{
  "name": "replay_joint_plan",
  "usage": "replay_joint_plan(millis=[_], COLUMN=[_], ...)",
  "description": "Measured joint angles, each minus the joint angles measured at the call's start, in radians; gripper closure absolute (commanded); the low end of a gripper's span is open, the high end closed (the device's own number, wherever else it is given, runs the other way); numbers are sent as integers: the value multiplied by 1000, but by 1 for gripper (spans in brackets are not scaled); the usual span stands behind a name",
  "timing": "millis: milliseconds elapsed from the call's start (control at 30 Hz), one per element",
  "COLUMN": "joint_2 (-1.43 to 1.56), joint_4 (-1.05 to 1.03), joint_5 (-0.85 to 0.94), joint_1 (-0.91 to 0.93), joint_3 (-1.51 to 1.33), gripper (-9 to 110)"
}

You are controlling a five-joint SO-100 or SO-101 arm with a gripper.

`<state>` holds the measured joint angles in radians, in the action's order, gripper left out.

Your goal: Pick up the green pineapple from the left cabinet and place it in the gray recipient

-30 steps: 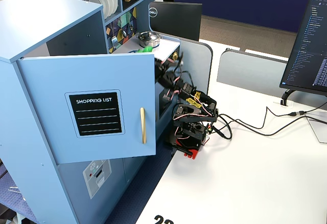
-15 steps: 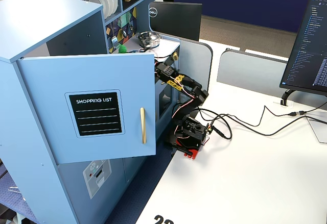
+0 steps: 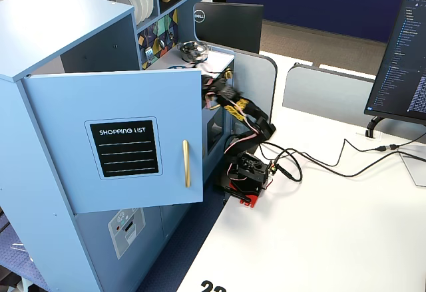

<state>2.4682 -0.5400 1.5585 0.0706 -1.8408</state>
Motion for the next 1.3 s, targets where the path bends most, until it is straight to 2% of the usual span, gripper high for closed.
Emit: replay_joint_plan(millis=[200, 300, 400, 633, 733, 900, 1100, 1300], joint_2=[411, 551, 594, 538, 531, 568, 684, 716], joint_4=[-621, -787, -796, -531, -505, -617, -808, -813], joint_5=[75, 87, 78, 51, 32, -34, -14, -25], joint_1=[-8, -20, -29, -61, -61, -83, -89, -89], joint_3=[-170, -327, -537, -1003, -1118, -1166, -1158, -1161], gripper=[76, 80, 82, 87, 92, 98, 96, 96])
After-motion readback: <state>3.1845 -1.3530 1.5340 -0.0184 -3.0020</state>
